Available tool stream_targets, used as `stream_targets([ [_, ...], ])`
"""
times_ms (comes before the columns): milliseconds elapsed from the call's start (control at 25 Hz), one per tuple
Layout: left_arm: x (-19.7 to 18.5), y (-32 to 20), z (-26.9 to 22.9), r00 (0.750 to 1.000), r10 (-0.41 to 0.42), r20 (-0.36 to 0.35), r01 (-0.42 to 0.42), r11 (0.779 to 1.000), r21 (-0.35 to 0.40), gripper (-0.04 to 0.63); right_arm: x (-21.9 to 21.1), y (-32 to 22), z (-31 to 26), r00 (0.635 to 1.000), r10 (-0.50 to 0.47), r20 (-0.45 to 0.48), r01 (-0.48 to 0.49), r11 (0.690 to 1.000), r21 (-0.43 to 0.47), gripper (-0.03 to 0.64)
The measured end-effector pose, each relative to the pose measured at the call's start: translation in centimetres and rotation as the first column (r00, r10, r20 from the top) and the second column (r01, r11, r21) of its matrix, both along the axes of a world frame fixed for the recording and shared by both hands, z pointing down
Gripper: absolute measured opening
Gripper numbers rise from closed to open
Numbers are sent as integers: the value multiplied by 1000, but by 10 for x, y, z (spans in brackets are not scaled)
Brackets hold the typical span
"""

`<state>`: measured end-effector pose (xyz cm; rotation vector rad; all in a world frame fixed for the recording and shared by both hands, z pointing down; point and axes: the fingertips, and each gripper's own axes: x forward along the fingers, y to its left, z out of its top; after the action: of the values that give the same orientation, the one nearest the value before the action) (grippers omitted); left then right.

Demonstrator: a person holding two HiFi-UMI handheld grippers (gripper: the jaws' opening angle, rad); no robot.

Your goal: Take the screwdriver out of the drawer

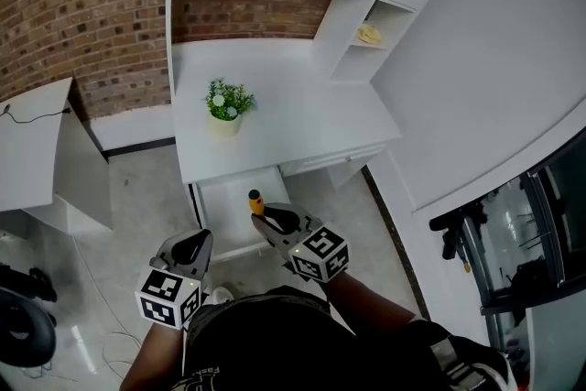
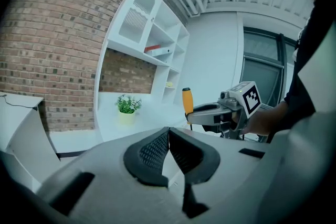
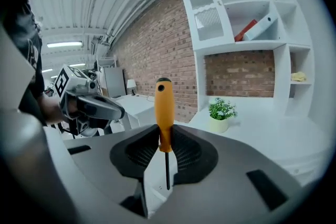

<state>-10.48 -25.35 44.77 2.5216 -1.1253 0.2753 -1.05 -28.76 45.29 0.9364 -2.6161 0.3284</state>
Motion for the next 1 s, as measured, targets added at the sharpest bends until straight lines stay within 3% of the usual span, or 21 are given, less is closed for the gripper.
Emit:
stream_targets([
  [200,18,4,-16,1000,-13,-17,13,999,39,20,26,6,-31,991,41,128,-40,999,-6,78],
  [360,41,10,-18,1000,-14,-14,15,999,35,20,55,12,-52,973,66,221,-64,998,-19,78],
  [480,57,17,-21,998,-25,-52,26,999,25,20,73,19,-59,953,82,293,-74,996,-40,78],
  [600,69,23,-27,995,-45,-86,47,999,17,20,91,27,-64,946,86,313,-79,996,-35,78],
  [800,86,33,-32,997,-73,-36,75,996,54,19,116,38,-65,941,88,327,-82,996,-31,78],
  [1000,103,45,-34,995,-89,-41,91,995,49,20,135,50,-61,938,89,334,-79,996,-41,78],
])
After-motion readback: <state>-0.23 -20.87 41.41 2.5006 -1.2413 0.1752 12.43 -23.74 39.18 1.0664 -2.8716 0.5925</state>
